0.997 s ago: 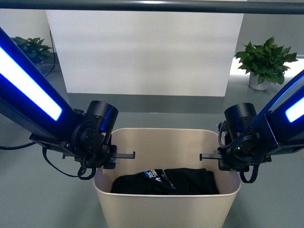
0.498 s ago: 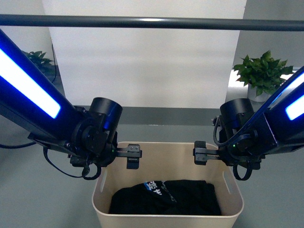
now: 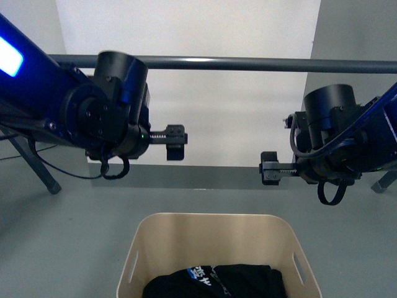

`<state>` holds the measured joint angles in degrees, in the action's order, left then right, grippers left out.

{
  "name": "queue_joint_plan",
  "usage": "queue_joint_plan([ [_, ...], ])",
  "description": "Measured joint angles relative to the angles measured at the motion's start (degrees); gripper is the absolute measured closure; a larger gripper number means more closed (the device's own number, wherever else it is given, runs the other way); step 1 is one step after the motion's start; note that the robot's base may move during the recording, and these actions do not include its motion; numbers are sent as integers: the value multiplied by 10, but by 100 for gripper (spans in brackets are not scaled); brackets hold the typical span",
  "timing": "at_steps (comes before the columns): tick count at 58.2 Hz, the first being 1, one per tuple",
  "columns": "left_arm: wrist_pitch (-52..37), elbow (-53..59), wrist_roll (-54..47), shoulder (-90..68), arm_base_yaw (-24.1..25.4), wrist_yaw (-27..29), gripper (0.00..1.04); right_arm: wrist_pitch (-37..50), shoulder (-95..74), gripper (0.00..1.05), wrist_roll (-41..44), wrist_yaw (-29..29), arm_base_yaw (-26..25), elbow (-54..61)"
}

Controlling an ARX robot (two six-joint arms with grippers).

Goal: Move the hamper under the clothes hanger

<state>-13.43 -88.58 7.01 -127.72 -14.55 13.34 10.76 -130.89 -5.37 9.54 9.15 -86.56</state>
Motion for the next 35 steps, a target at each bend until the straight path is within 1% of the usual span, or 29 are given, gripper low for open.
queue_joint_plan([
  [21,-32,23,-28,123,4,-5,7,27,158,8,60,23,0,49],
  [30,-57,49,-41,168,0,-9,7,50,208,8,63,33,2,67],
  [35,-76,64,-49,191,-5,1,8,57,228,8,62,35,3,69],
])
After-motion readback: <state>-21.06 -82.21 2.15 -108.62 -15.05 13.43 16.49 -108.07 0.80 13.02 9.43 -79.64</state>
